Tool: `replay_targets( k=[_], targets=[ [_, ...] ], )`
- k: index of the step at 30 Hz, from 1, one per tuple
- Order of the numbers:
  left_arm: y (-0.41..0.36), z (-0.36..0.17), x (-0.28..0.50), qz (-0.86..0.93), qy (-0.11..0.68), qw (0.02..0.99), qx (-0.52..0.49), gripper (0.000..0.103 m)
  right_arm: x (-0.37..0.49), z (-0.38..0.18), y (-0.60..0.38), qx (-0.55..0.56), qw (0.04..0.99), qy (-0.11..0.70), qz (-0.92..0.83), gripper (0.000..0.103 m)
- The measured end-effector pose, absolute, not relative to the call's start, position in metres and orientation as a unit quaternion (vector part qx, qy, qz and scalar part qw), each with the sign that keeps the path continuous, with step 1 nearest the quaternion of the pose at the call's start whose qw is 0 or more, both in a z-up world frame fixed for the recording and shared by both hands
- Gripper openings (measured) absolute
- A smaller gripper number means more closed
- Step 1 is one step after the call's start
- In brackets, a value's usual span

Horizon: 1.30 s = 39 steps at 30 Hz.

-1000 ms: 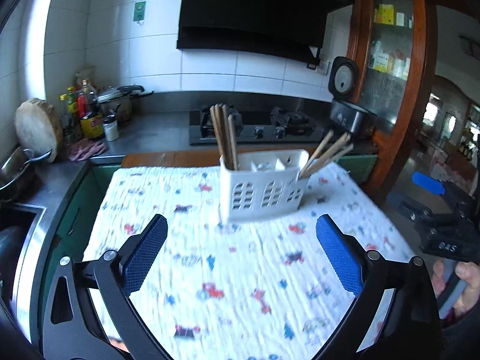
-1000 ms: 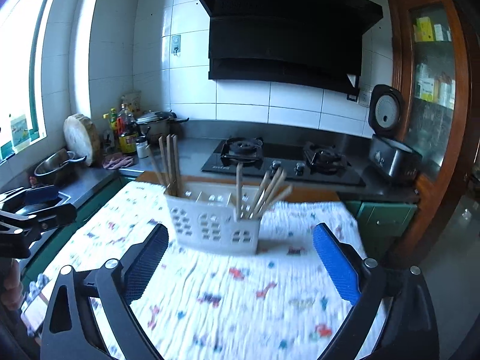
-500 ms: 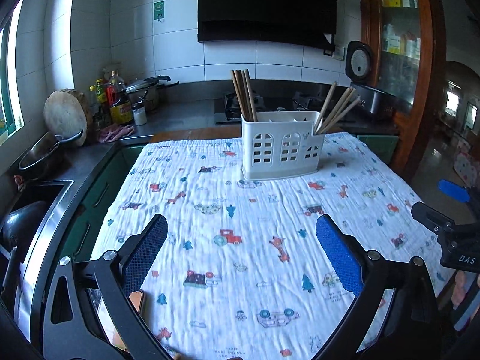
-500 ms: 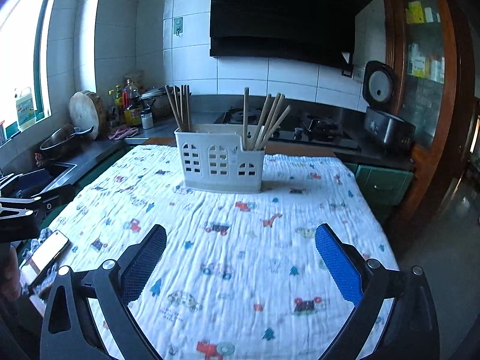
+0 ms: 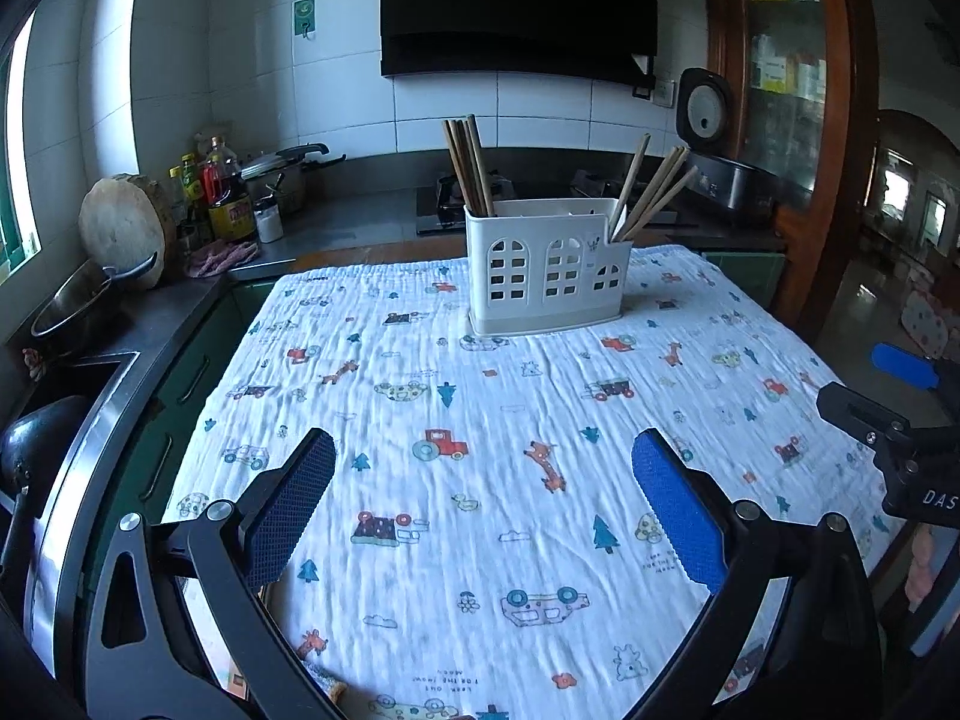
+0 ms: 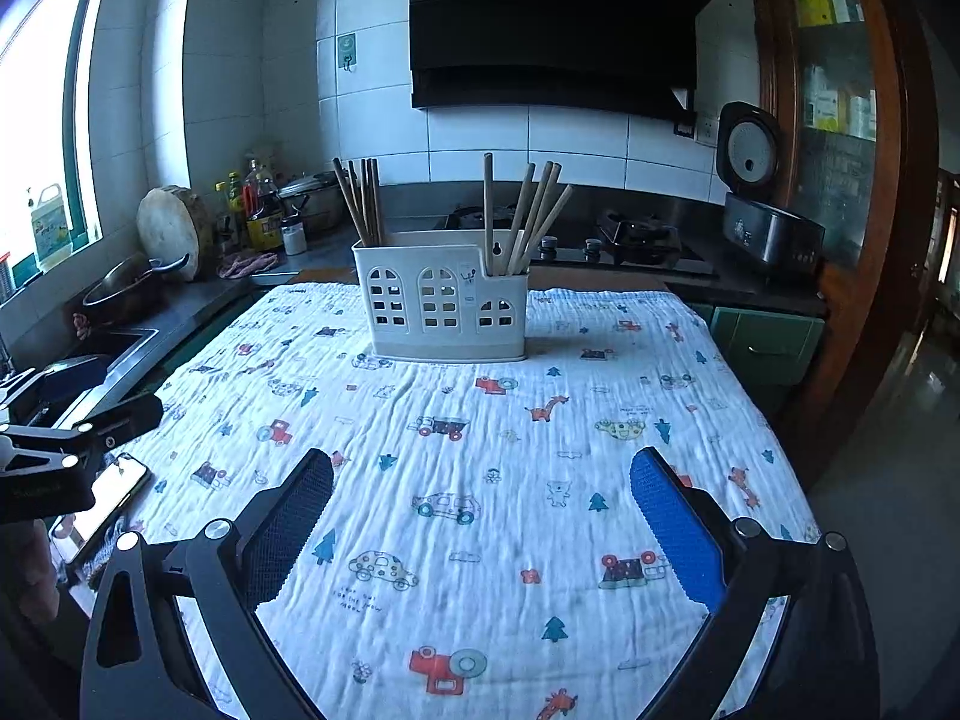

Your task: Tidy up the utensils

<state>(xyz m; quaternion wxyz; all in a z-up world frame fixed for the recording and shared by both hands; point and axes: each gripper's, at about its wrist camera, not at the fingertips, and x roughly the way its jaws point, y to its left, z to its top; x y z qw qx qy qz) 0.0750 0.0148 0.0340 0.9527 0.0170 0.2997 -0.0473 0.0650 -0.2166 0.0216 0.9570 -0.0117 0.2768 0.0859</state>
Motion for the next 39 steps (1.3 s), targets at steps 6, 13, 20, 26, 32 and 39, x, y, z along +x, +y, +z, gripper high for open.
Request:
replay_targets(
  k=[6,13,20,26,32,39],
  targets=[
    [0.0153,0.028,0.0753,-0.055,0.307,0.95,0.008,0.098,0.0643,0.0203,-0.2125,-0.018,0.957,0.277,0.087,0.096],
    [0.016,0.0297,0.0736,-0.06,0.304,0.951,0.004,0.098,0.0663,0.0196,-0.2101,-0.016,0.956,0.279,0.09,0.096],
    [0.0147,0.0316,0.0718,-0.064,0.301,0.951,0.005,0.098,0.0656,0.0181,-0.2083,-0.016,0.955,0.281,0.093,0.096],
    [0.0133,0.0318,0.0709,-0.064,0.303,0.951,0.006,0.098,0.0658,0.0181,-0.208,-0.016,0.955,0.282,0.093,0.096],
    [0.0128,0.0314,0.071,-0.065,0.304,0.95,0.006,0.098,0.0656,0.0169,-0.2098,-0.009,0.954,0.283,0.096,0.096],
    [0.0127,0.0305,0.0713,-0.066,0.305,0.95,0.006,0.098,0.065,0.017,-0.2094,-0.013,0.954,0.283,0.095,0.096]
  ],
)
